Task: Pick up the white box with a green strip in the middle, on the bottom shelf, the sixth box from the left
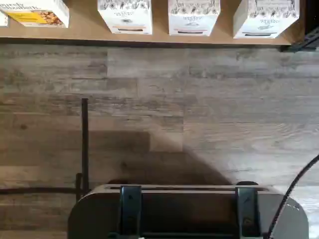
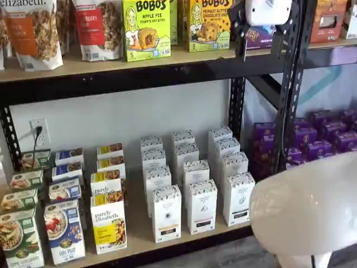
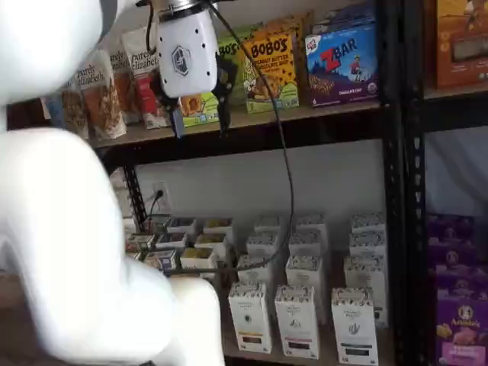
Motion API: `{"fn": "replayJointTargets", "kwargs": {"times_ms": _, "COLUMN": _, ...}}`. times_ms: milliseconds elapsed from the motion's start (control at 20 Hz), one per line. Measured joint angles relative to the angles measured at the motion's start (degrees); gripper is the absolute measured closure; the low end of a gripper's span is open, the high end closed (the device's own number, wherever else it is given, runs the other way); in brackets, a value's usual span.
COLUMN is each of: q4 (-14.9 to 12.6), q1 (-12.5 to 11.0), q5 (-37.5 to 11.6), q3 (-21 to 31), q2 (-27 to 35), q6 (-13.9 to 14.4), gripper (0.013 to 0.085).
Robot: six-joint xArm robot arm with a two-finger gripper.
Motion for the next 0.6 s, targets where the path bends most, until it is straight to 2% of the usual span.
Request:
{"fn": "replayJointTargets", "kwargs": {"times_ms": 100, "q4": -1.5, "q1": 1.1, "q5": -1.0, "q3": 0.5, "q2": -0.6, "q6": 0.6, "gripper": 0.013}}
{"fn": "replayJointTargets", "kwargs": {"times_ms": 400, "q4": -1.7, "q1": 1.0, "q5": -1.9, "q3": 1.5, "q2": -1.3, "q6": 0.6, "gripper": 0.013}}
{"fn": "replayJointTargets", "kwargs": {"times_ms": 500, "q4": -2.9, "q1": 2.0, "q5": -2.9, "q3": 2.6, "q2": -1.9, "q6": 1.2, "gripper": 0.013}}
{"fn": "replayJointTargets", "kwargs": {"times_ms": 600, "q4": -5.5, "q1": 3.8, "q5": -5.1, "q3": 5.1, "q2": -3.2, "q6": 2.6, "gripper": 0.013}}
